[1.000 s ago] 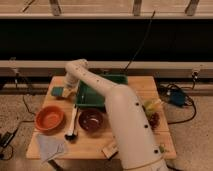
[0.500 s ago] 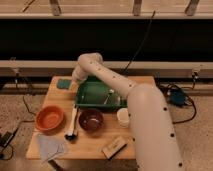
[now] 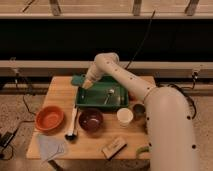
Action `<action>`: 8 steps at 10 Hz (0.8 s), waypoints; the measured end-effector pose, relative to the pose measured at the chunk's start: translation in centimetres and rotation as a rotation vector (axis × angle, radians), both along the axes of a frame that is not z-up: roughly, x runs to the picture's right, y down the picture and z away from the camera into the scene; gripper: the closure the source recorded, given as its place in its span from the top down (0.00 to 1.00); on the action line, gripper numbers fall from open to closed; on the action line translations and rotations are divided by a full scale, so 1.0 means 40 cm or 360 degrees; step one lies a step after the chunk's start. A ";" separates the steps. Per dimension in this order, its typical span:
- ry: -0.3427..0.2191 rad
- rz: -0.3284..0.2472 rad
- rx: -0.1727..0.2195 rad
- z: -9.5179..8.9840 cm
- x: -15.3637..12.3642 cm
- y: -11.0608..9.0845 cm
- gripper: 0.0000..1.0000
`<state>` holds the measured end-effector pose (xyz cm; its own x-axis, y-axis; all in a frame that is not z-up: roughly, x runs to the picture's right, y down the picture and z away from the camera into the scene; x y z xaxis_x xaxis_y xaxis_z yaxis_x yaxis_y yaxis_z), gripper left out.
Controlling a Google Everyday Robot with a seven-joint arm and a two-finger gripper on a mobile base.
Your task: Wipe tray with sponge
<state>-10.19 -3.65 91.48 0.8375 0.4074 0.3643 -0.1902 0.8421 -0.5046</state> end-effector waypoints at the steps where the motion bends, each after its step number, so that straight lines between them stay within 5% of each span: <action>1: 0.0030 0.0007 -0.0014 0.007 0.022 0.008 0.00; 8: 0.0177 0.0007 -0.0240 0.099 0.136 0.190 0.00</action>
<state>-4.76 3.95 95.45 0.8671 0.4543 0.2043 -0.2555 0.7577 -0.6005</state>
